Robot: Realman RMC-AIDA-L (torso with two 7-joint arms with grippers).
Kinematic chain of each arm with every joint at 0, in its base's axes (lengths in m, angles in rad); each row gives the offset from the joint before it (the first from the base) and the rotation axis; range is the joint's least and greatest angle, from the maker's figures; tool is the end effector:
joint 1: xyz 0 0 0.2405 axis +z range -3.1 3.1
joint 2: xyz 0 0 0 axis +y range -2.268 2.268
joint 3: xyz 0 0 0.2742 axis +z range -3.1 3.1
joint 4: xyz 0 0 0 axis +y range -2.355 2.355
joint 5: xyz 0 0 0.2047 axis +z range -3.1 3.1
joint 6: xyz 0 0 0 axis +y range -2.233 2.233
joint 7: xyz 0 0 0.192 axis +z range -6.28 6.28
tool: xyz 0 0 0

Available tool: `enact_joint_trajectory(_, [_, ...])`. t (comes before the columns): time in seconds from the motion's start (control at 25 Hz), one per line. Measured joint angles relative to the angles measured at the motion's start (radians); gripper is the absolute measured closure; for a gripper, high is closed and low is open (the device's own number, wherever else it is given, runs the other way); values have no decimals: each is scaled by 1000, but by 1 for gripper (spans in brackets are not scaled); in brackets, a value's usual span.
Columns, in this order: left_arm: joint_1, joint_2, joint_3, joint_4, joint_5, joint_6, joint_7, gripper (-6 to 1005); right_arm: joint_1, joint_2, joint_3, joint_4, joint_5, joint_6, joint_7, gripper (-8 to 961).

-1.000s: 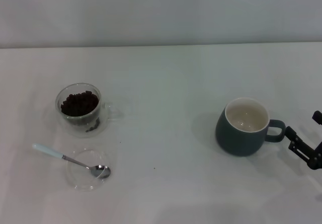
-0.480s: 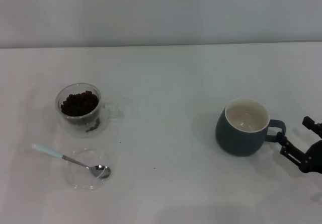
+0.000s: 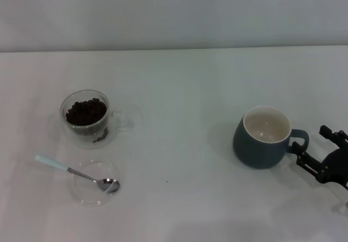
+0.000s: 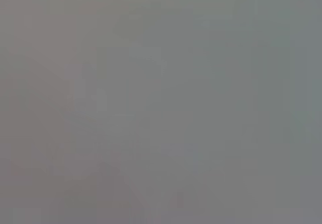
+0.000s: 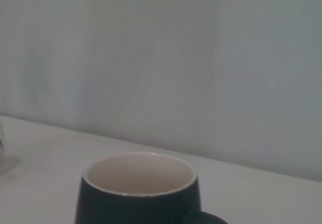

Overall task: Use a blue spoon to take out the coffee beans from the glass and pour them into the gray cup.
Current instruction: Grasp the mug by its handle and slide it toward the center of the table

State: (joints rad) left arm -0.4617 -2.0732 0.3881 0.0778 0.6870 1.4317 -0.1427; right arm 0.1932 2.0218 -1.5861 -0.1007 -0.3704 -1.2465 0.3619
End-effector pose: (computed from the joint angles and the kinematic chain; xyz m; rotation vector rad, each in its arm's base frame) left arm -0.3557 0.3712 0.0964 -1.1634 -0.3284 -0.7150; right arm 0.3940 0.2753 -0.0489 -1.9620 0.5867 0.5437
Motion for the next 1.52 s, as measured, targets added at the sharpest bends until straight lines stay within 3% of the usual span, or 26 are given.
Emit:
enact_joint_trajectory(0.28, [2, -1, 0, 5, 0, -1, -1, 126, 2, 0, 0, -44, 2, 82, 6, 136])
enact_joint_trajectory(0.72, [10, 1, 0, 6, 0, -1, 2, 127, 3, 0, -18, -54, 1, 71, 20, 164])
enact_joint_trajectory(0.96, [12, 2, 0, 8, 0, -1, 8, 127, 3, 1, -35, -60, 2, 70, 31, 368])
enact_joint_trajectory(1.16, [12, 4, 0, 8, 0, -4, 10, 127, 4, 2, -66, -90, 5, 70, 48, 594])
enact_joint_trajectory(1.4, [15, 4, 0, 16, 0, -10, 11, 126, 10, 2, -100, -114, 3, 80, 89, 719])
enact_joint_trajectory(1.52, [17, 4, 0, 23, 0, -12, 11, 126, 15, 2, -120, -121, 5, 83, 89, 714])
